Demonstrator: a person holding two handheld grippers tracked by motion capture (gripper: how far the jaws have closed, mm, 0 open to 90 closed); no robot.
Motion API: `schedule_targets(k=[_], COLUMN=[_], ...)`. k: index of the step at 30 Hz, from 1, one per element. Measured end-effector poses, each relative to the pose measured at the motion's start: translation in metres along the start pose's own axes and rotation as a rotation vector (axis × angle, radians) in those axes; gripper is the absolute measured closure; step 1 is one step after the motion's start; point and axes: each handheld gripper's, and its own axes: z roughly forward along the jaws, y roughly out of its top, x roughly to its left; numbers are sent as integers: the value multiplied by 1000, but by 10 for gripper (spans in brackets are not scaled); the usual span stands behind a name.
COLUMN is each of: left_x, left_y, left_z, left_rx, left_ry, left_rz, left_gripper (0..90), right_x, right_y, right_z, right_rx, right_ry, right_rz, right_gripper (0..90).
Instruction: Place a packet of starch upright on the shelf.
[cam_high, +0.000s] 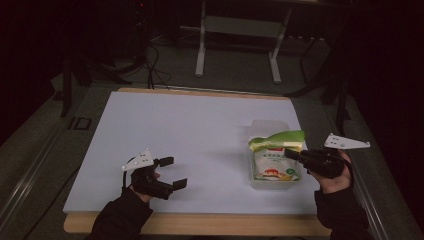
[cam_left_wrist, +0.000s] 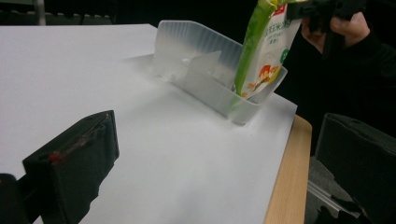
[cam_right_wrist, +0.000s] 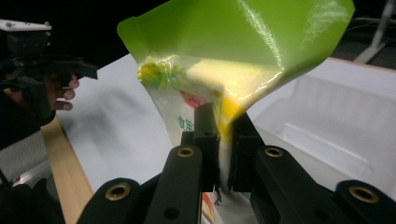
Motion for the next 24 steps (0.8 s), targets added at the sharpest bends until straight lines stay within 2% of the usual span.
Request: schedule_targets(k=[2, 3, 6, 7, 8, 9, 11, 14, 16, 19, 20, 21, 23, 24], left_x=[0, 1, 2, 2, 3, 3, 3, 2, 1, -2, -2, -3, -2, -2], left_y=[0, -1, -3, -3, -3, -4, -4, -4, -3, -4, -4, -5, -6, -7], left_z=[0, 0, 0, 0, 0, 1, 1, 1, 1, -1, -2, -3, -6, -8], left_rx=[-1, 5, 3, 3, 5, 7, 12, 13, 24, 30, 28, 25, 21, 23], left_ry=[-2, 6, 7, 7, 5, 5, 6, 3, -16, -22, -21, -23, -21, -17], left_rz=[0, 1, -3, -3, -4, -4, -4, 4, 9, 25, 27, 30, 34, 34], left_gripper=[0, 0, 0, 0, 0, 0, 0, 0, 0, 0, 0, 0, 0, 0], right_x=[-3, -9, -17, -19, -23, -23, -22, -15, -13, -10, -9, -8, -5, -4], right_y=[-4, -13, -35, -40, -44, -44, -44, -39, -39, -40, -39, -39, -36, -34], right_z=[-1, -3, 3, 4, 2, 1, 1, 3, 3, 4, 4, 3, 0, -2], right_rx=[-5, -6, 59, 59, 36, 36, 40, 71, 74, 76, 78, 78, 58, 42], right_ry=[-8, -15, -64, -59, -37, -37, -46, -93, -118, -140, -145, -147, -154, -164], right_rz=[13, 41, 47, 59, 88, 92, 82, 41, 27, 12, 9, 8, 3, 1], right_gripper=[847, 847, 847, 847, 847, 846, 844, 825, 806, 792, 770, 710, 633, 557])
